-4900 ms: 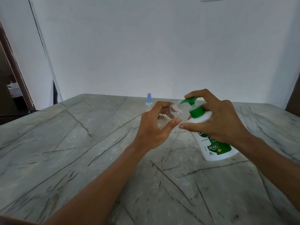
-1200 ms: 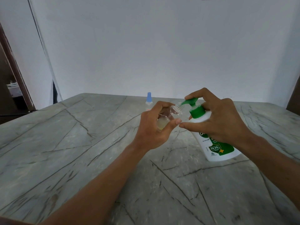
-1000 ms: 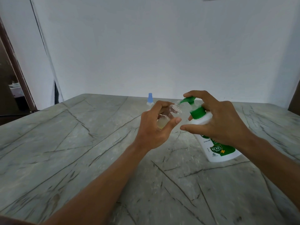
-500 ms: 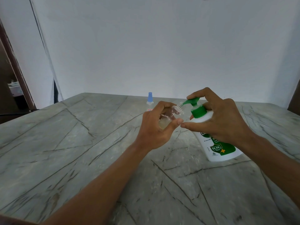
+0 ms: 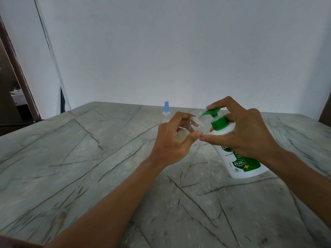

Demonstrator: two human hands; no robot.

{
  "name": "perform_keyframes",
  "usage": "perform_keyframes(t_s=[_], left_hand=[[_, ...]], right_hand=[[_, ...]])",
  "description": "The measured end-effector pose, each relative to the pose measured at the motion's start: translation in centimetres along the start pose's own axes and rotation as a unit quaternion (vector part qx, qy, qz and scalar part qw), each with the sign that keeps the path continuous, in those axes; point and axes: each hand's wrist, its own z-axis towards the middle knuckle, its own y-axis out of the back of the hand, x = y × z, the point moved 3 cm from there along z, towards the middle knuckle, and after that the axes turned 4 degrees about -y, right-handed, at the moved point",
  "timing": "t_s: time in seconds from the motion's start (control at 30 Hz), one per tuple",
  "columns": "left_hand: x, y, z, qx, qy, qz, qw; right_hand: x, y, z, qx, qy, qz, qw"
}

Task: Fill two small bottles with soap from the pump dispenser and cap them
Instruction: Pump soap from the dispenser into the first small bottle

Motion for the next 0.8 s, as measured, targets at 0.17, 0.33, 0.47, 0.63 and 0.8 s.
perform_keyframes(t_s=[0.17, 0.33, 0.47, 0.63, 0.8], left_hand=[[0.08, 0.19, 0.15, -0.013, 0.010, 0.002, 1.000], [-0.19, 0.26, 0.27, -0.016, 0.001, 0.006, 1.000], [-0.04, 0.22, 0.15, -0.004, 0.001, 0.008, 1.000], [-0.05, -0.07, -0.04, 0.005, 0.002, 0.003, 1.000], [-0.30, 0.17, 0.21, -0.016, -0.004, -0.002, 1.000]], right_hand=[[0.24, -0.20, 0.12, 0.020, 0.012, -0.036, 0.999], [0.24, -0.03, 0.05, 0.017, 0.010, -0.033, 0.999], [0.36, 0.07, 0.03, 0.014, 0.002, -0.015, 1.000], [0.16, 0.12, -0.01, 0.016, -0.003, -0.024, 1.000], [0.47, 0.07, -0.17, 0.008, 0.027, -0.015, 0.999]])
